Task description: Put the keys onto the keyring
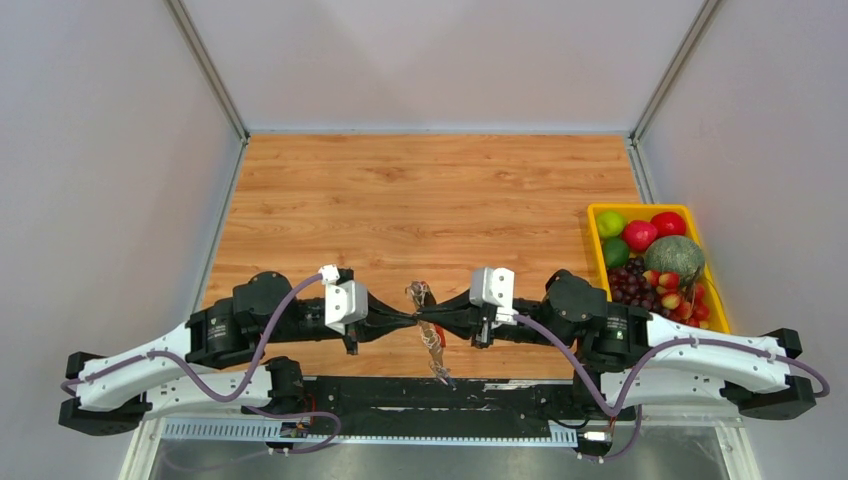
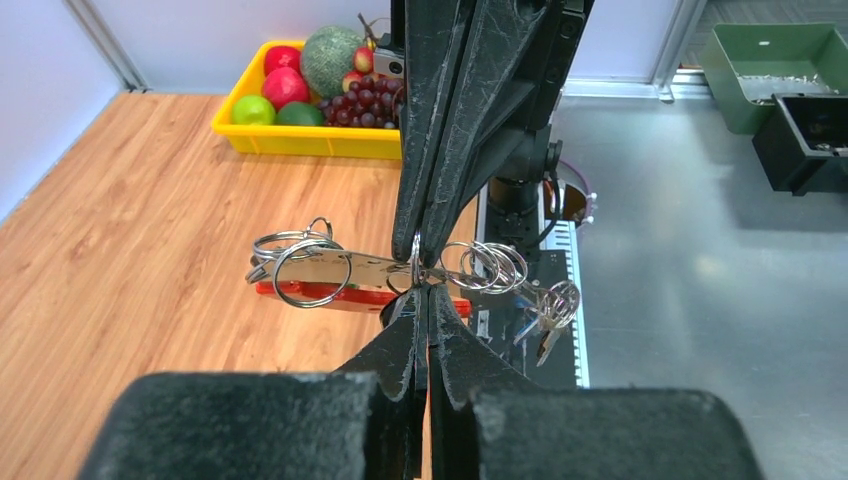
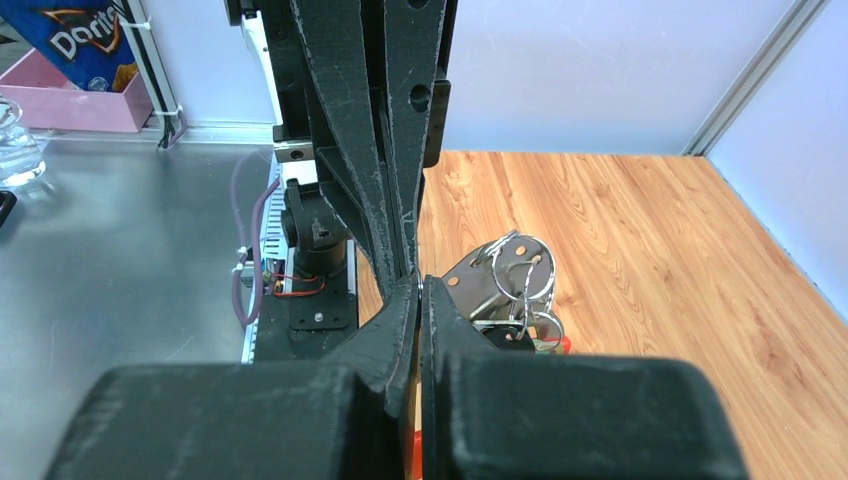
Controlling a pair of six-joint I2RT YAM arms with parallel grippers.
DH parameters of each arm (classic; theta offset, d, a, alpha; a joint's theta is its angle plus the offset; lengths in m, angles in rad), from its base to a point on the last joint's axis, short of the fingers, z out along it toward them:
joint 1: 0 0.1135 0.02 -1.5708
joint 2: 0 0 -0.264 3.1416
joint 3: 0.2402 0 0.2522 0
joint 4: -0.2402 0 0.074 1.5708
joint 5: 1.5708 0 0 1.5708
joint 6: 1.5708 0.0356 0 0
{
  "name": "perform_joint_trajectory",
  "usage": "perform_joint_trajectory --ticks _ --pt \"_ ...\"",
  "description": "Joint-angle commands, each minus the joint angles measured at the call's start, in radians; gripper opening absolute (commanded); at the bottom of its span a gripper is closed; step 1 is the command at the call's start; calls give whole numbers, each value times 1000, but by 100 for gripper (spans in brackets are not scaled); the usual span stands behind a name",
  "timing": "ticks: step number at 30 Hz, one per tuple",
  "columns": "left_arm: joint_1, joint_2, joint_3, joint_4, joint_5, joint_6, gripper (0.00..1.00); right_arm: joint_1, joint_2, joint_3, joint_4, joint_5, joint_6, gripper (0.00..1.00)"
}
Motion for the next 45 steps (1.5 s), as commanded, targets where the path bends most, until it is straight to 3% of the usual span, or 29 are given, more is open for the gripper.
perform_joint_trajectory --ticks 1,4,13,20,37,45 --pt "2 -22 -22 96 35 -42 0 7 -17 -20 188 7 -17 0" --pt "2 -34 -25 104 27 -47 1 8 -23 -27 190 8 -21 0" --pt "2 -92 -18 74 -30 -52 31 8 -39 -35 177 -1 -8 0" --pt "2 -112 -17 92 -59 -48 39 15 -31 -26 169 -14 -7 0" --pt "2 -52 -30 145 -3 -54 40 26 -20 -9 176 -19 -17 0" --pt "2 -39 -35 146 21 -65 32 28 -28 -6 183 -8 -27 0"
